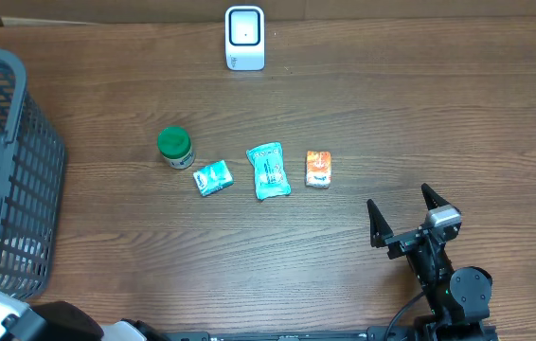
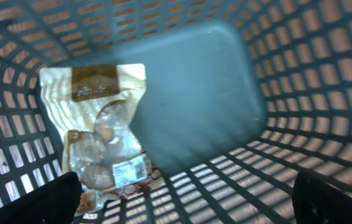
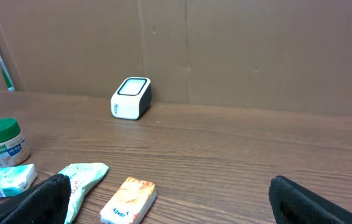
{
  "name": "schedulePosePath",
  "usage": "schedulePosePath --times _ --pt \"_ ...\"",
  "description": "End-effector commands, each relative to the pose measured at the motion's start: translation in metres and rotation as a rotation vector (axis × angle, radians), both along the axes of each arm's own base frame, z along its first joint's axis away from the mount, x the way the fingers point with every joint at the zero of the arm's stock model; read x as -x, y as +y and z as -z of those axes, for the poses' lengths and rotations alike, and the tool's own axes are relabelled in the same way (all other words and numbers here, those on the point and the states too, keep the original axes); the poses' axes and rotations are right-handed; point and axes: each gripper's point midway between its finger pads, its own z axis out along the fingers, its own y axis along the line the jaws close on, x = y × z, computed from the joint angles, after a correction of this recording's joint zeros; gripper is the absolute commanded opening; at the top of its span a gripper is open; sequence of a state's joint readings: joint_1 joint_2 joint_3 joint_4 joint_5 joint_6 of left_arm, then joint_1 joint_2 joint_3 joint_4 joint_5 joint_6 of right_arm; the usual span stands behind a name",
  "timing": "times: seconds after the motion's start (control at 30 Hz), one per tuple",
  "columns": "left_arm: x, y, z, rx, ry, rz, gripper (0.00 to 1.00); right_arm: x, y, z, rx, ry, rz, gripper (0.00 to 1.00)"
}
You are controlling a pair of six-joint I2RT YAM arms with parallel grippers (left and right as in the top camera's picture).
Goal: Scan the item barcode
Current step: 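Reach the left gripper into the basket and grasp the brown bread bag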
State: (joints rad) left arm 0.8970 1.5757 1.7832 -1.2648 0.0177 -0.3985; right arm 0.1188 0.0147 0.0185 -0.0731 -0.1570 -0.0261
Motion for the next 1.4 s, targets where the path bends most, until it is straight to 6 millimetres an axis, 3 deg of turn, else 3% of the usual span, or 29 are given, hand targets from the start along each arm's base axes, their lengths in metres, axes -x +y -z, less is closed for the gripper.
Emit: schedulePosePath --times 0.0,0.13,0.3,0.6,1.17,1.27,1.37 --pt "0.009 0.008 0.037 0.049 0.104 -0.046 0.99 0.000 0.001 0.001 -0.003 -0.005 -0.004 1.00" --pt "0.027 0.016 0.084 0.073 0.258 -0.088 1.00 0.000 0.001 0.002 -0.003 -0.004 -0.004 1.00" --pt "0.041 0.018 0.130 0.104 0.325 -0.115 0.99 0.000 0.001 0.002 -0.003 -0.004 -0.004 1.00" --pt "0.077 0.016 0.200 0.126 0.407 -0.157 0.99 0.000 0.001 0.002 -0.003 -0.004 -0.004 1.00" --pt "0.073 0.012 0.266 0.218 0.432 -0.137 0.99 0.000 0.001 0.002 -0.003 -0.004 -0.004 1.00" --pt "0.070 0.009 0.275 0.248 0.425 -0.128 0.91 0.000 0.001 0.002 -0.003 -0.004 -0.004 1.00" --pt "0.065 0.008 0.276 0.258 0.400 -0.121 0.70 0.000 0.001 0.002 -0.003 -0.004 -0.004 1.00"
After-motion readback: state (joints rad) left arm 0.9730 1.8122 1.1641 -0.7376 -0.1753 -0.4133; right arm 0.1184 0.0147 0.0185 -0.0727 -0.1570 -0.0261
